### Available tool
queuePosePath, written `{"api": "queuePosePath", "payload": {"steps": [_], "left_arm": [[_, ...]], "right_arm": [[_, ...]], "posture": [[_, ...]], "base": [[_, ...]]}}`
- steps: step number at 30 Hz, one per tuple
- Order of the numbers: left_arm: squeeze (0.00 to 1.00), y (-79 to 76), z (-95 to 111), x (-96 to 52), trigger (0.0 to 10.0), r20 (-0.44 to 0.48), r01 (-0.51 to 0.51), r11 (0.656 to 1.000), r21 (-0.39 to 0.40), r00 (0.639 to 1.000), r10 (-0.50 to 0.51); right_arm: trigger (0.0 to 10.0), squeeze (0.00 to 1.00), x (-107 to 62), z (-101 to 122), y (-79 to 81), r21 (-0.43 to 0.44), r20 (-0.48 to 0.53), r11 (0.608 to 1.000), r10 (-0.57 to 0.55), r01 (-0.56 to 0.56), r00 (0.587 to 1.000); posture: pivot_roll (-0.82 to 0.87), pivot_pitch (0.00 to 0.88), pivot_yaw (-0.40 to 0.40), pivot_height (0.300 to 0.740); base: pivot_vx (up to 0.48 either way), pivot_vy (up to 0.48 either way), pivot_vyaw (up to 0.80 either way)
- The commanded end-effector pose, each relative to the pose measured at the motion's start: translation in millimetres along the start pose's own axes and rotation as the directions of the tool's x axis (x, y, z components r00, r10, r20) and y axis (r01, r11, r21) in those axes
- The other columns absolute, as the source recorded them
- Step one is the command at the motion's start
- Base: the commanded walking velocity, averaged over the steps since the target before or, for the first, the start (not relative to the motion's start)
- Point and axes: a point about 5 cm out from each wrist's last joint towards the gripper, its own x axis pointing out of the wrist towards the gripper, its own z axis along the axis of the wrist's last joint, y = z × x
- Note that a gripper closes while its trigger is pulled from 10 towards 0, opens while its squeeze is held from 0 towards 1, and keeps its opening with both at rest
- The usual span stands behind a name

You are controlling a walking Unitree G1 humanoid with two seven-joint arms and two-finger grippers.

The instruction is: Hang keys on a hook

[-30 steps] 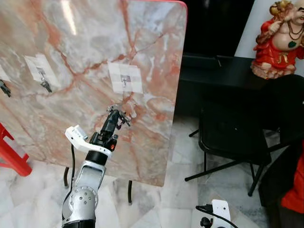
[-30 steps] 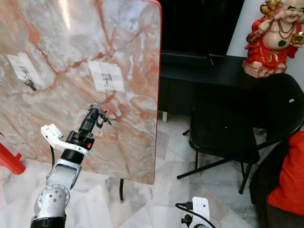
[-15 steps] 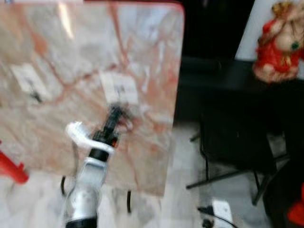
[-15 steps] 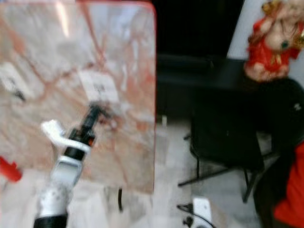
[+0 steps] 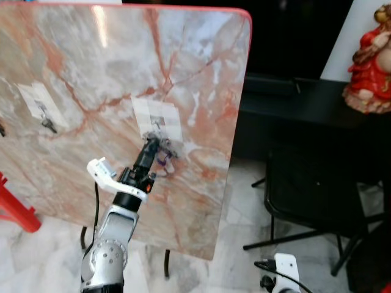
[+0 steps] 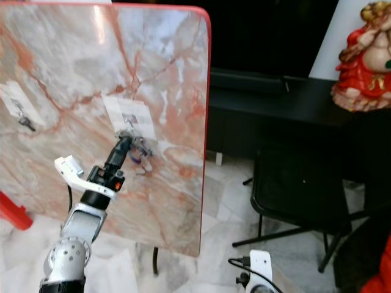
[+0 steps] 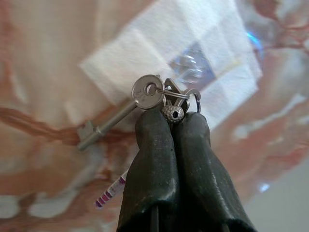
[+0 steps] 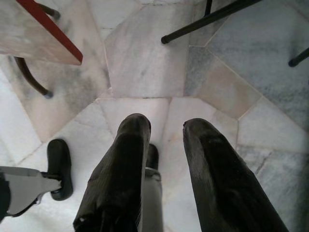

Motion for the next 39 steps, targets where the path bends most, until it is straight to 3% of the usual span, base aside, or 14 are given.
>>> {"api": "queuePosePath", "payload": {"steps": [1, 24, 39], "left_arm": [[0.00, -5.1, 3.4, 0.7, 10.0, 0.002, 0.027, 1.000, 0.016, 1.000, -0.027], [0.00, 4.0, 4.1, 1.9, 10.0, 0.032, -0.052, 0.999, 0.006, 0.998, 0.052], [0.00, 0.4, 1.2, 11.2, 10.0, 0.033, -0.030, 0.999, -0.009, 0.999, 0.031]], "right_arm": [[10.0, 0.00, -0.2, -2.2, 0.9, 0.004, -0.007, 1.000, 0.002, -0.002, 1.000], [10.0, 0.00, -0.1, -2.6, 1.4, 0.001, -0.011, 1.000, 0.005, -0.005, 1.000], [10.0, 0.00, -0.1, -2.4, 1.5, 0.002, -0.010, 1.000, 0.003, -0.003, 1.000]], "posture": [[0.06, 0.034, -0.020, 0.740], [0.06, 0.033, -0.016, 0.740], [0.06, 0.034, -0.015, 0.740]], "base": [[0.000, 0.000, 0.00], [0.000, 0.000, 0.00], [0.000, 0.000, 0.00]]}}
